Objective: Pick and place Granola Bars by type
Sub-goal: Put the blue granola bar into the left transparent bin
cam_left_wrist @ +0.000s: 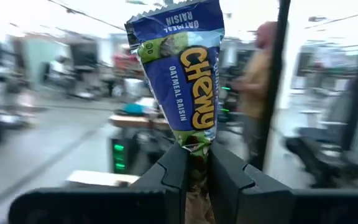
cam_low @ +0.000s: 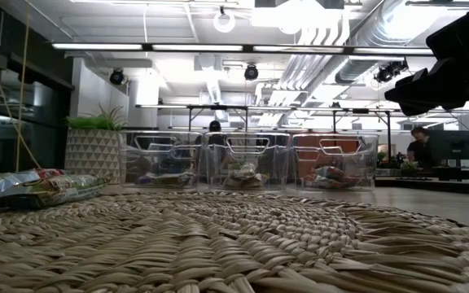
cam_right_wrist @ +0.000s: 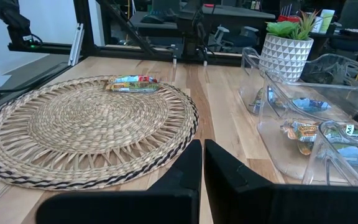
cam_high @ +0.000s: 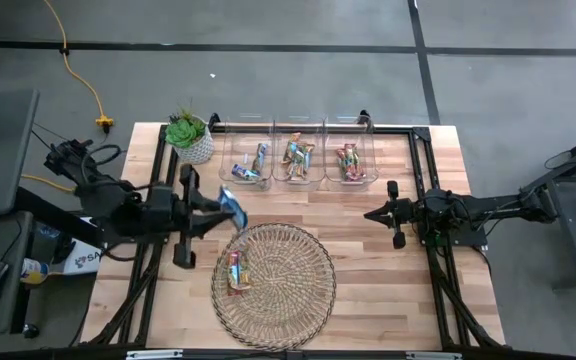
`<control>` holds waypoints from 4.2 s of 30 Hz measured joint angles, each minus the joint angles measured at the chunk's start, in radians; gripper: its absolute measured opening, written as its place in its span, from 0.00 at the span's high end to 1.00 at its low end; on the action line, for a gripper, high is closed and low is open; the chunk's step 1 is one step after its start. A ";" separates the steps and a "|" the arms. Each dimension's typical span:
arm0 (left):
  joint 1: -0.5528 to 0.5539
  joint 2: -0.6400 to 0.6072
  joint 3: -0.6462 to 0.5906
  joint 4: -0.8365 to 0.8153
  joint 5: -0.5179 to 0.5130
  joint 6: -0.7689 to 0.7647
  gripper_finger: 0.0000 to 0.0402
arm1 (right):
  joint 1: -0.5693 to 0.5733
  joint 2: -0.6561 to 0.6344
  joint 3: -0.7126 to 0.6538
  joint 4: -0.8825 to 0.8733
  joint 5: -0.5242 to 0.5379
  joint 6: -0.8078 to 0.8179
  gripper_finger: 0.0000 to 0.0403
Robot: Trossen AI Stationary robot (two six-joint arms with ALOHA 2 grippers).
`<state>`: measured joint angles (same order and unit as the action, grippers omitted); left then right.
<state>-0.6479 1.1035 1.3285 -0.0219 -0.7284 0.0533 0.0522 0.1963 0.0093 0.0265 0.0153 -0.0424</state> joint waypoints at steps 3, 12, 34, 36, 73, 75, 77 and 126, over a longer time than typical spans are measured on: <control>0.000 0.027 0.064 -0.004 -0.114 0.080 0.90 | 0.000 0.000 0.000 0.000 0.000 0.000 1.00; 0.000 0.088 0.217 -0.003 -0.594 0.230 0.90 | 0.000 0.000 0.000 0.000 0.000 0.000 1.00; 0.274 0.124 0.376 0.003 -0.821 0.354 0.90 | 0.000 0.000 0.000 0.000 0.000 0.000 1.00; 0.301 0.129 0.376 0.007 -0.812 0.354 0.90 | 0.000 0.000 0.000 0.000 0.000 0.000 1.00; 0.772 0.306 0.372 -0.935 -0.215 -0.748 0.90 | 0.000 0.000 0.000 0.000 0.000 0.000 1.00; 0.848 0.323 0.356 -0.999 -0.122 -0.785 0.90 | 0.000 0.000 0.000 0.000 0.000 0.000 1.00; 0.923 0.335 0.348 -1.003 -0.015 -0.788 0.90 | 0.000 0.000 0.000 0.000 0.000 0.000 1.00; 1.283 0.826 0.312 -1.123 0.667 -0.769 0.90 | 0.000 0.000 0.000 0.000 0.000 0.000 1.00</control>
<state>0.6350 1.9292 1.6405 -1.1448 -0.0610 -0.7154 0.0521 0.1959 0.0093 0.0265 0.0154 -0.0425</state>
